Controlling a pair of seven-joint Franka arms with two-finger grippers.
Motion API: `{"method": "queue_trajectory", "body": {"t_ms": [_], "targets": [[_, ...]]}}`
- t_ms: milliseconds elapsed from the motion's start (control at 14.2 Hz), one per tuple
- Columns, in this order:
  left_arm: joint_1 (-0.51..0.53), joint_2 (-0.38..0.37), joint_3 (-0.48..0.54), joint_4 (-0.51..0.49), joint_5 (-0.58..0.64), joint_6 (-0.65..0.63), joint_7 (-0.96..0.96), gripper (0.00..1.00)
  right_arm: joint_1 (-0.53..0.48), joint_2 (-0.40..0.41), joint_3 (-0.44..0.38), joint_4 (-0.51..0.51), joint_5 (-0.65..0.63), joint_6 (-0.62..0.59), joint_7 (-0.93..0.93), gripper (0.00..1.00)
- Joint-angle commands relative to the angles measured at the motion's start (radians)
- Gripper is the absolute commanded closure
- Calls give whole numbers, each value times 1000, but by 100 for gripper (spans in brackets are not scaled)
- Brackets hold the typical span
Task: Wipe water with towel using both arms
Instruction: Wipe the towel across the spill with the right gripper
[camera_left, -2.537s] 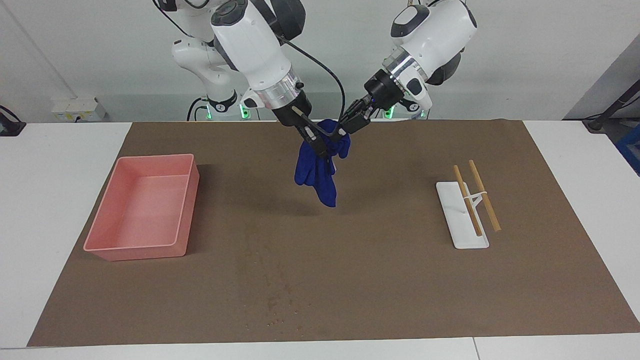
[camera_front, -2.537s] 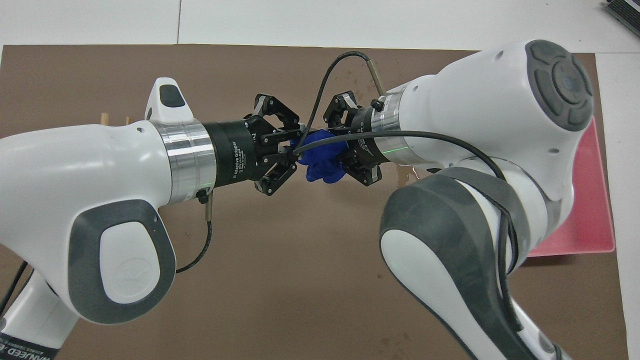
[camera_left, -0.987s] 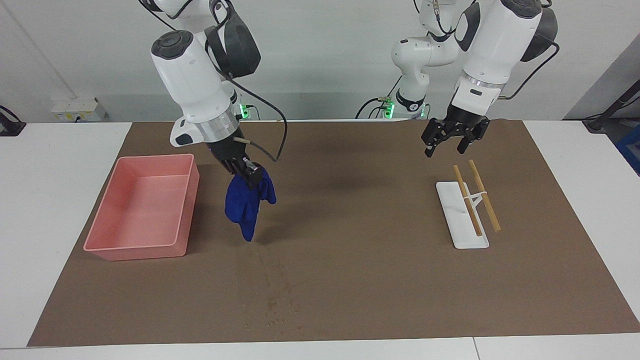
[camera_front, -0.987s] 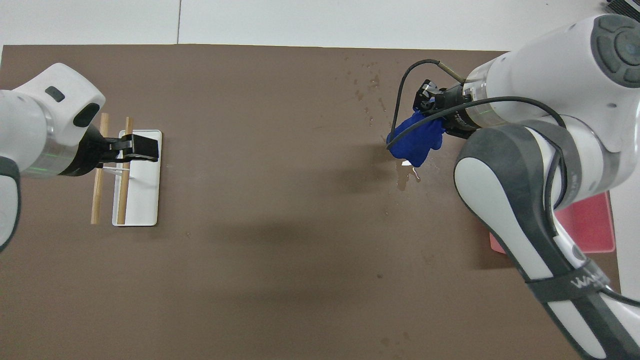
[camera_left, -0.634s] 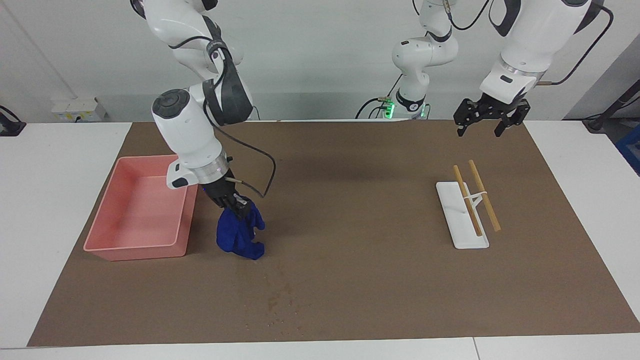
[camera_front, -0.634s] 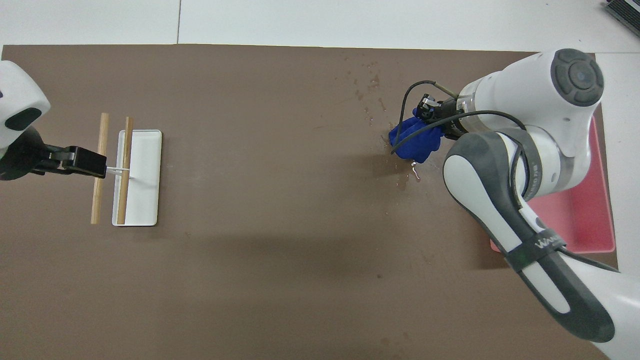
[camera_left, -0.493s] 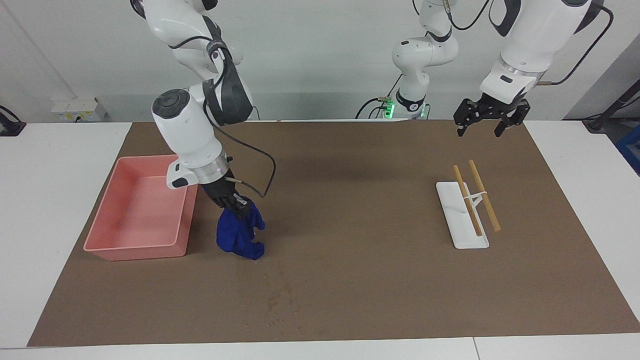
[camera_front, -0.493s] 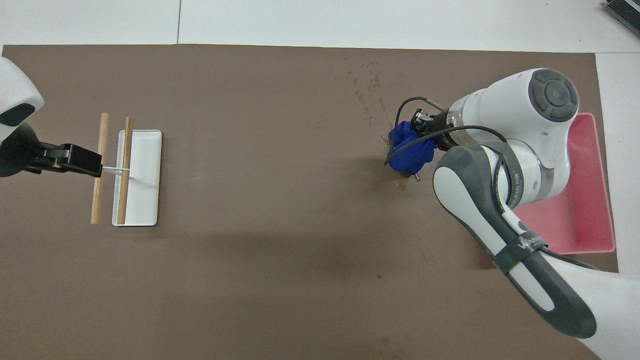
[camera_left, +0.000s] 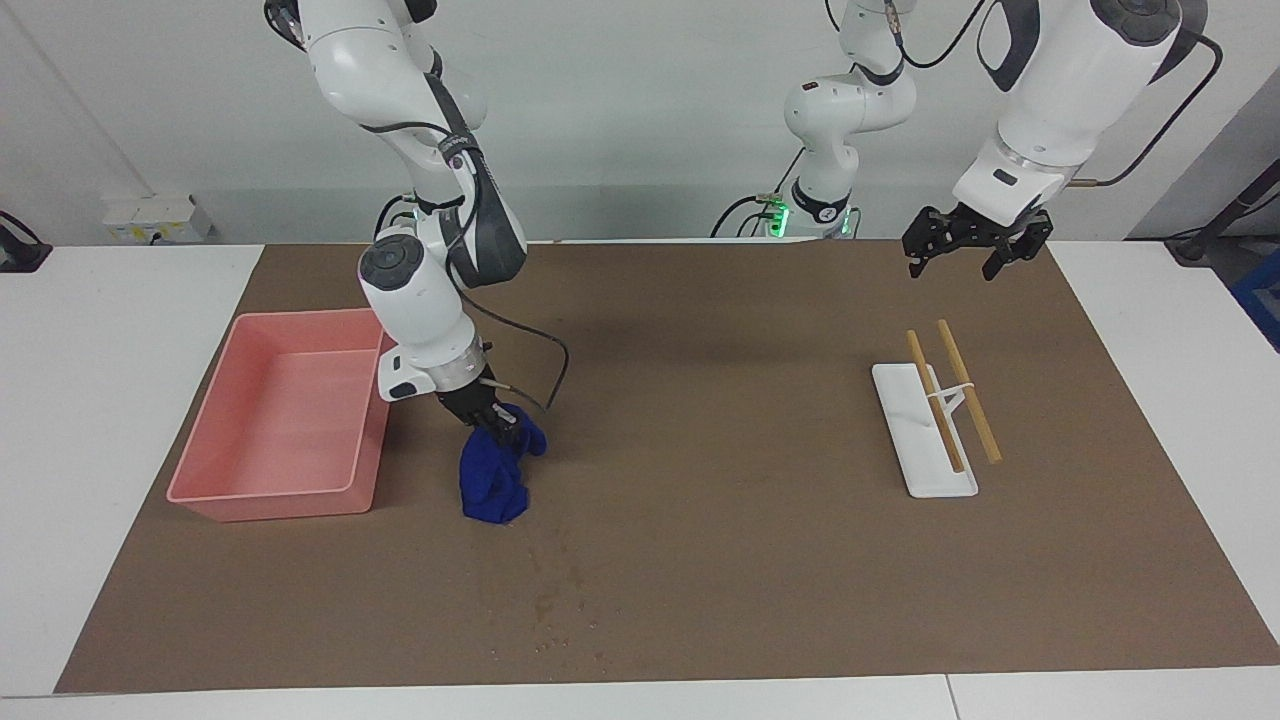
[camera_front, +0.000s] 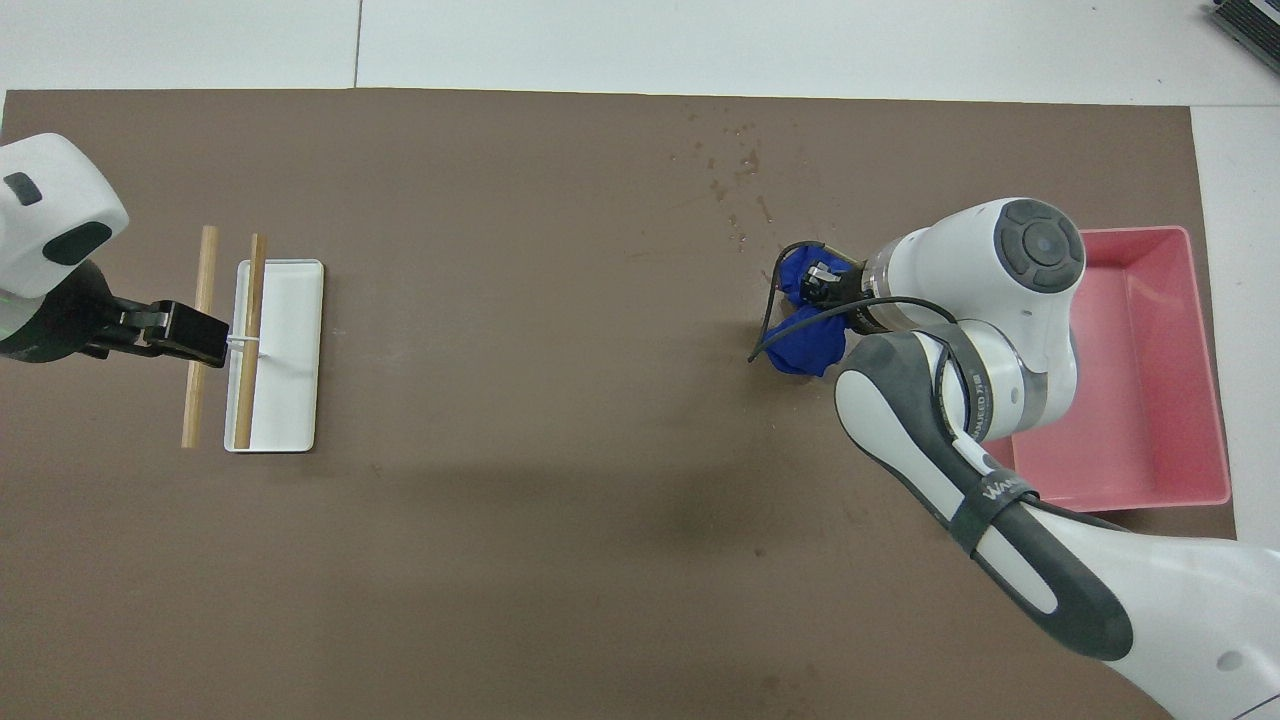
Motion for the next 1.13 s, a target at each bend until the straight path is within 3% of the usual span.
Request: {"method": "queue_trajectory", "body": {"t_ms": [0,211,493,775,1057], "targets": [[2,-26,1,-24,11,-3,7,0,-10,40,8,-5,-17,60,-20,100],[25,-23,1,-13,8,15,5,0,-4,92,6,1,-20,169,-25,100],[45,-26,1,-21,11,2,5,0,-12,107,6,18,-75,200,-59,100],[44,-26,1,-21,11,11,5,0,-11,155,6,23,-106,312,-99,100],[44,-26,1,-21,11,11,5,0,1,165,6,6,-107,306,-86,100]]}}
